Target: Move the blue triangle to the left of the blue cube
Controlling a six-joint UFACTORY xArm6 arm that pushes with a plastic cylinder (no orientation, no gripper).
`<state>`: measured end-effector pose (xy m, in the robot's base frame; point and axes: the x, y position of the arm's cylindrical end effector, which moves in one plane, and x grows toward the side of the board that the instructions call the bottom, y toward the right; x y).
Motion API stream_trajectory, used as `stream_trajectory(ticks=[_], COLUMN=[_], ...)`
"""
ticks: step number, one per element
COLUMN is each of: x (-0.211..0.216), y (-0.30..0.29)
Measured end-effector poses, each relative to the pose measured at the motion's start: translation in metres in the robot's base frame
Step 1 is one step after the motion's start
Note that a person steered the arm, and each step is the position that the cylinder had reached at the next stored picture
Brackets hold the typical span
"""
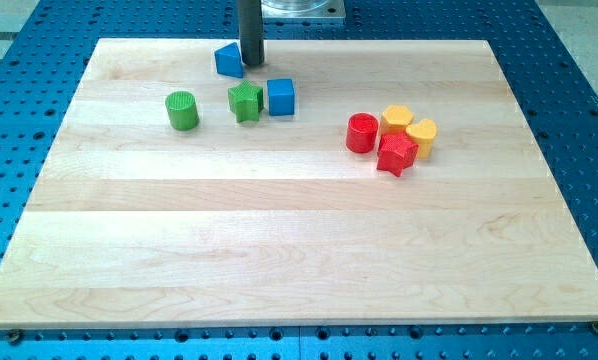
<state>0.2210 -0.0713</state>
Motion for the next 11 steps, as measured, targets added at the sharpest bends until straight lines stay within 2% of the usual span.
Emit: stream_trajectory(ticks=[1,2,3,4,5,7,9,10,11], x=[0.000,0.039,0.029,0.022,0.035,0.058,0.072,0.064,0.073], y=[-0.056,-0.029,-0.077,-0.153,-0.195,-0.047,0.023,-0.059,-0.176])
